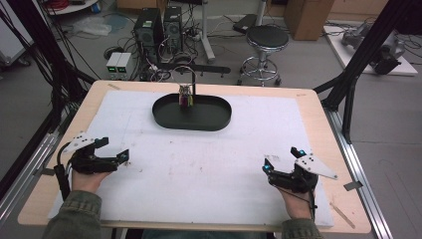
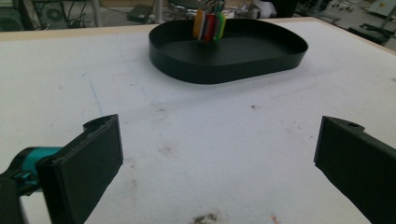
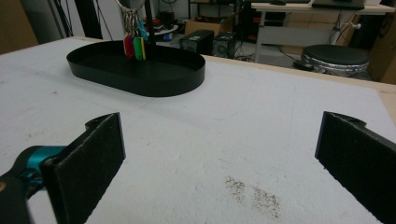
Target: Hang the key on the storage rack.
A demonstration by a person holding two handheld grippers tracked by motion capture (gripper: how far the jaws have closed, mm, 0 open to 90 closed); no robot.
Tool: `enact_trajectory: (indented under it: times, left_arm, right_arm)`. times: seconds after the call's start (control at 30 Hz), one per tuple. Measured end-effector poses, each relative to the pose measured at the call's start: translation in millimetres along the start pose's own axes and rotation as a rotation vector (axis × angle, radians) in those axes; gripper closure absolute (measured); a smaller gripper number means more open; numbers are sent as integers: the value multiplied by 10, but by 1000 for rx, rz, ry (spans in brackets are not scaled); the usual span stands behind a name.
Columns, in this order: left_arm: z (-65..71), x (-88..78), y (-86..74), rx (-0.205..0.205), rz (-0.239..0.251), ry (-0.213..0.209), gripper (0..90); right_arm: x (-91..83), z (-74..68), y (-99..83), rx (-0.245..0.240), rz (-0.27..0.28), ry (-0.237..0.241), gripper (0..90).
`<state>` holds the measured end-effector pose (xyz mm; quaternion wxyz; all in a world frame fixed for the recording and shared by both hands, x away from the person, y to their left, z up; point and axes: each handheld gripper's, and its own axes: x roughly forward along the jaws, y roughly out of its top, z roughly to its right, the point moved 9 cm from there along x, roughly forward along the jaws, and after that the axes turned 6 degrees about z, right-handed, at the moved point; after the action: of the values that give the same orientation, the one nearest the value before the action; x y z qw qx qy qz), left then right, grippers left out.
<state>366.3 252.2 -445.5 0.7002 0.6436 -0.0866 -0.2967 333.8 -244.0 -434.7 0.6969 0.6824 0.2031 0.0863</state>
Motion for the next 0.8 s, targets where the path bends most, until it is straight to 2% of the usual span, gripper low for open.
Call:
enact_trajectory:
  times: [0.2, 0.43, 0.5, 0.63, 0.8]
  left_arm:
    - [-133, -35, -73, -3, 1, 64, 16]
    - [-257, -160, 28, -9, 109, 173, 17]
    - [-291, -205, 52, -27, 137, 189, 16]
    - [-326, -260, 68, -41, 159, 208, 16]
    - [-363, -317, 121, -23, 202, 254, 16]
  right_arm:
    - [7, -6, -8, 2, -6, -1, 5]
    - [2, -2, -4, -3, -3, -1, 5]
    - [0, 1, -6, 1, -4, -3, 5]
    - [1, 7, -5, -3, -4, -5, 5]
    - [15, 1, -16, -10, -9, -5, 5]
